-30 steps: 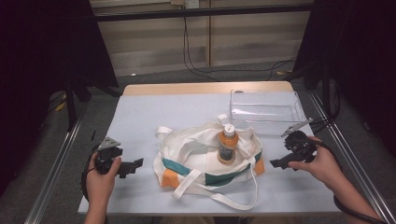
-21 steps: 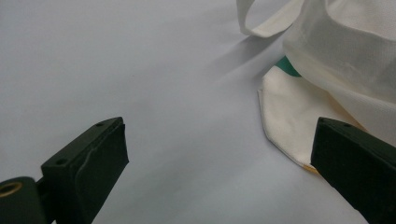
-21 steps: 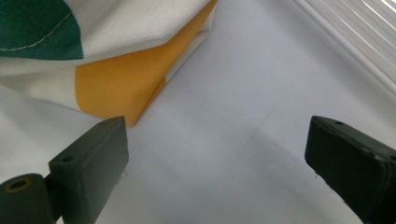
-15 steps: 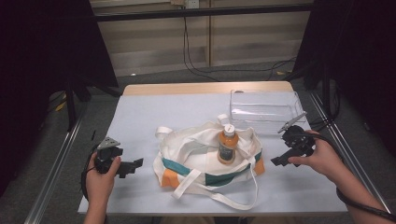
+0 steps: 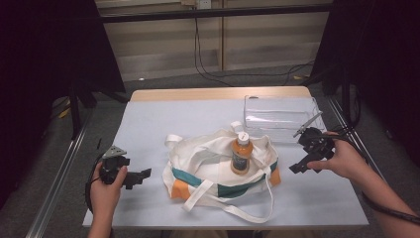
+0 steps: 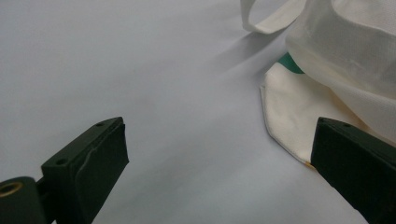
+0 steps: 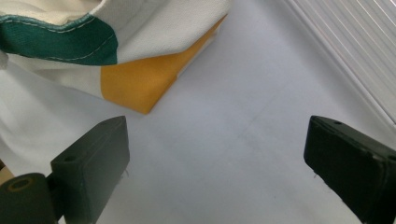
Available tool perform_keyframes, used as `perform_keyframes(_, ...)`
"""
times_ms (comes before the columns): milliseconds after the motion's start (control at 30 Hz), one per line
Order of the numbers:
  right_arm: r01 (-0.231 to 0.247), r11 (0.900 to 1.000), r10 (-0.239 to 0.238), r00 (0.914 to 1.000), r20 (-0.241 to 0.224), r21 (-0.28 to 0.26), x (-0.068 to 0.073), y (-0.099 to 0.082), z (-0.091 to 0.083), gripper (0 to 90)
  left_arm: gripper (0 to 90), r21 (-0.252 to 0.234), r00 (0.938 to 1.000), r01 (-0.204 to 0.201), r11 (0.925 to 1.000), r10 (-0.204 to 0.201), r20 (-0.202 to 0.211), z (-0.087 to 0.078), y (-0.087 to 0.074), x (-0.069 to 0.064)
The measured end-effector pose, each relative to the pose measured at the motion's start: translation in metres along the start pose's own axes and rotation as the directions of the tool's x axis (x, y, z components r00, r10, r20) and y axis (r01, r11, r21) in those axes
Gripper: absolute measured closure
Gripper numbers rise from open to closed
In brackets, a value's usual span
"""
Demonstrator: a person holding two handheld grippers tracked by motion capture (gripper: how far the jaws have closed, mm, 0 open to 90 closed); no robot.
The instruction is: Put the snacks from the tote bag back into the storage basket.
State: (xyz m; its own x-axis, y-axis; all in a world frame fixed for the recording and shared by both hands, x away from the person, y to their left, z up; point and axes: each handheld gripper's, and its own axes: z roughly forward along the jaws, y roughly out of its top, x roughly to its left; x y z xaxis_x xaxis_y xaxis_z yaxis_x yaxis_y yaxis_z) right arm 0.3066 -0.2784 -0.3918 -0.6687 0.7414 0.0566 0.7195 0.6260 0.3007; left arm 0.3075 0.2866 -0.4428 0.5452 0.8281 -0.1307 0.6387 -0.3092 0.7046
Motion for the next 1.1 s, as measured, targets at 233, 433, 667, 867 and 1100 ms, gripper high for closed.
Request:
perform_keyframes(233,0.003,0.9985,-0.003,1.0,-0.001,0.055,0.0,0.006,-0.005,6.8,3.9,0.002,1.0,0.001,1.0,-0.001,-0.001,-0.001,0.0,0.002)
perform_keyframes(433,0.021,0.996,-0.021,0.9998,-0.001,0.087,0.0,0.01,-0.007,6.8,3.9,0.006,1.0,0.0,1.0,0.0,-0.001,-0.001,-0.001,0.002)
perform_keyframes(667,0.039,0.9925,-0.039,0.9992,0.0,0.115,0.003,0.017,-0.014,7.0,4.0,0.011,1.0,0.003,0.9999,-0.003,0.003,0.0,-0.001,0.003)
perform_keyframes(867,0.047,0.9906,-0.047,0.9989,-0.003,0.128,0.004,0.021,-0.019,7.1,4.0,0.016,1.0,-0.005,0.9999,0.005,-0.002,-0.001,-0.001,0.004)
perform_keyframes(1100,0.05,0.9902,-0.051,0.9987,-0.001,0.131,0.005,0.026,-0.027,7.1,4.1,0.008,1.0,0.005,1.0,-0.005,0.001,-0.001,-0.002,0.004)
